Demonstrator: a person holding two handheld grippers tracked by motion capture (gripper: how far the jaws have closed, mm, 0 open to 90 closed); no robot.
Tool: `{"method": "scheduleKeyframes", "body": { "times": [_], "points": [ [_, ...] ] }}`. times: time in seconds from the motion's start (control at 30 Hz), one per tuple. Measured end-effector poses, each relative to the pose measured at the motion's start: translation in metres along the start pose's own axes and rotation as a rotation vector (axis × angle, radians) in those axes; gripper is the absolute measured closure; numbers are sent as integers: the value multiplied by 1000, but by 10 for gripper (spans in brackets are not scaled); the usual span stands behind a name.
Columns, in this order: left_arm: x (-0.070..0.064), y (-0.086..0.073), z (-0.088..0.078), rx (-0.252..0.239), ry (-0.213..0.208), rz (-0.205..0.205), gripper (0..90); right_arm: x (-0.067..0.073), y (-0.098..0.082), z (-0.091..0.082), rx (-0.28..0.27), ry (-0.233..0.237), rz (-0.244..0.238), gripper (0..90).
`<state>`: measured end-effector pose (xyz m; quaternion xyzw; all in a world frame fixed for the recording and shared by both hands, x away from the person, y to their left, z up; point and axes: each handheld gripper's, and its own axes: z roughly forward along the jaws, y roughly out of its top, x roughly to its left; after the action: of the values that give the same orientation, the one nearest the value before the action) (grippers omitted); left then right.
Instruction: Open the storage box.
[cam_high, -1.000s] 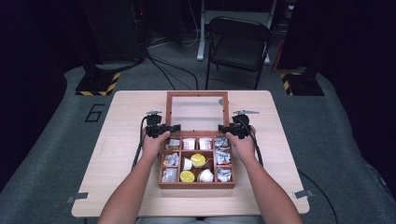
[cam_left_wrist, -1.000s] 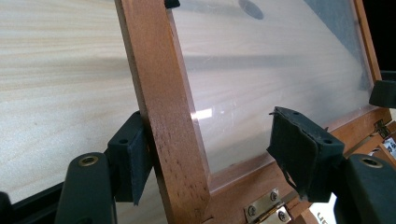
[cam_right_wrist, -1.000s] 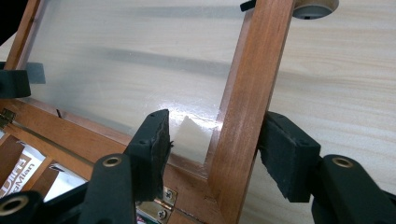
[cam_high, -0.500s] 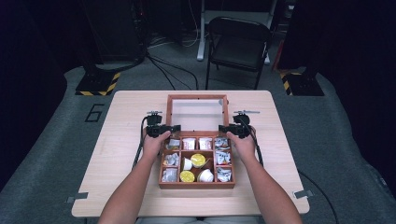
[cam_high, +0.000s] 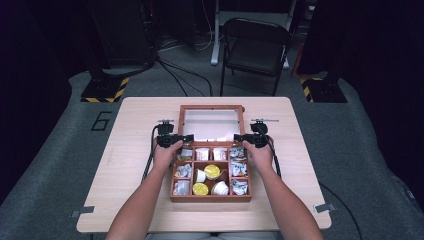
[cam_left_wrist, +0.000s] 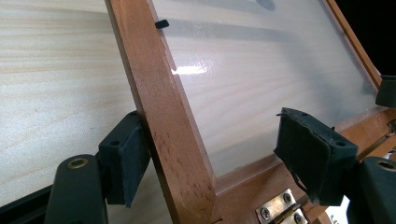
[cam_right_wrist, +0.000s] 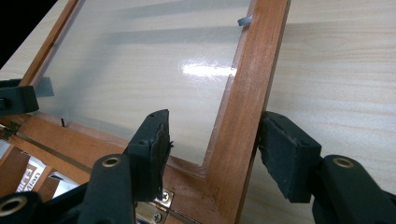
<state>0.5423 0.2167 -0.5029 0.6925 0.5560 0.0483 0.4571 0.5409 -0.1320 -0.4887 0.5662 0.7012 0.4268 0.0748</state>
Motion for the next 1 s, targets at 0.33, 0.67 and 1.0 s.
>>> {"method": "scheduleKeyframes", "body": {
  "times": [0.33, 0.67, 1.0],
  "points": [
    [1, -1, 1, 7, 0, -25, 268, -2, 0, 1, 25, 14, 47, 431],
    [3, -2, 2, 21, 0, -37, 259, -6, -1, 3, 33, 30, 76, 432],
    [4, -2, 3, 28, -6, -67, 260, -7, -1, 3, 59, 37, 134, 431]
  ]
}}
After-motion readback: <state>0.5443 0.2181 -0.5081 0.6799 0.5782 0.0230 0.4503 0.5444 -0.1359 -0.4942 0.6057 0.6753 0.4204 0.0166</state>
